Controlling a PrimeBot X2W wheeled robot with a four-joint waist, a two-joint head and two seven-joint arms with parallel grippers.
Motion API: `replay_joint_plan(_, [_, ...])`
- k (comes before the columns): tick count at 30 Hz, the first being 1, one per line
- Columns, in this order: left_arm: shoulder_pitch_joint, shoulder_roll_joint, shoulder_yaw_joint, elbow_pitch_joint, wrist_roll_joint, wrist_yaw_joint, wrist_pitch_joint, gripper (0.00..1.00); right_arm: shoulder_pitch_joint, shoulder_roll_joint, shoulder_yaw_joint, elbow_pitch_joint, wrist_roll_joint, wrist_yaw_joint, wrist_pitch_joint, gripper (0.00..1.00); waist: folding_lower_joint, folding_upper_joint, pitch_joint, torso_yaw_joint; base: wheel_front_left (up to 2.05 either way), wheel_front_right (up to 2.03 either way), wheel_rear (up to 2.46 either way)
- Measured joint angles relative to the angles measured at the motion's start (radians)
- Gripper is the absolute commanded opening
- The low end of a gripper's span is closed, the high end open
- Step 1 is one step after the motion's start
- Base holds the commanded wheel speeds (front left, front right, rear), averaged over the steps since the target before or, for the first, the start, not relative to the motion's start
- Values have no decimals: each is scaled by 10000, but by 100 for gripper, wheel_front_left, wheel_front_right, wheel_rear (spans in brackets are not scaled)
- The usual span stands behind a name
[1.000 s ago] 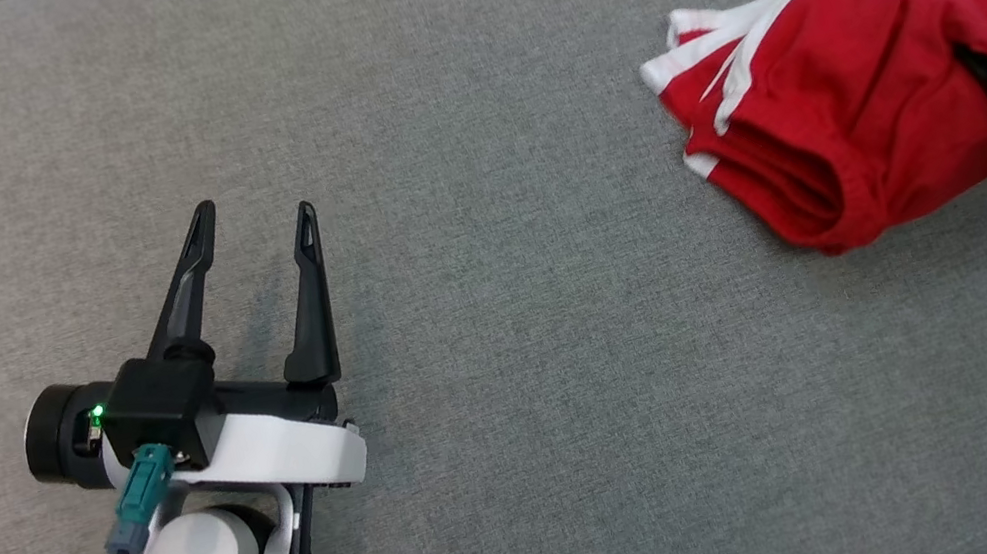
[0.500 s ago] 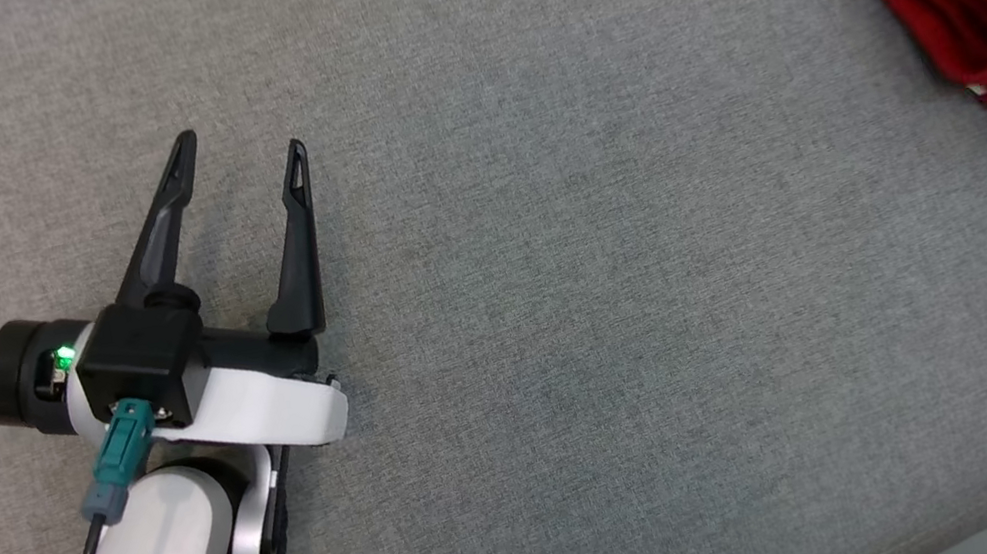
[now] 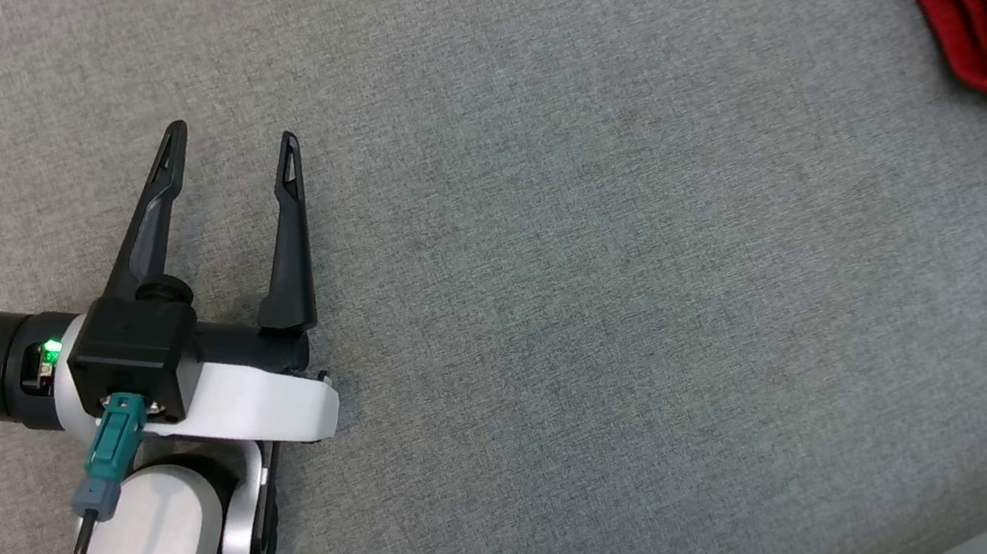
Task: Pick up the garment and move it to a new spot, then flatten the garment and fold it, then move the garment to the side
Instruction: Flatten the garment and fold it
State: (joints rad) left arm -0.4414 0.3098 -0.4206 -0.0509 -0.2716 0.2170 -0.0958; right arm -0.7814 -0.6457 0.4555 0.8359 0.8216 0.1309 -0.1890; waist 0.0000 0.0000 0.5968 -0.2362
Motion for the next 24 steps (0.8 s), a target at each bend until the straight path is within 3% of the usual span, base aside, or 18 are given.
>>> replay_joint_plan(8, [246,29,96,188,-153,132,-194,100,600,184,-407,-221,541,0,-675,100,0,0,-588,-96,0,0,0])
replay_joint_plan(13, [849,-27,311,324,-476,311,-470,100,1589,500,-2069,-1638,-59,0,-729,100,0,0,-1274,-106,0,0,0])
replay_joint_plan(19, [1683,-86,598,366,-895,575,-732,100,3509,1877,-3956,-3680,-1712,0,-727,100,0,0,-2217,16,0,0,0])
replay_joint_plan(24, [2365,-104,802,372,-1152,748,-897,100,4547,3043,-4489,-5009,-2999,-2,-727,100,0,0,-2926,286,0,0,0])
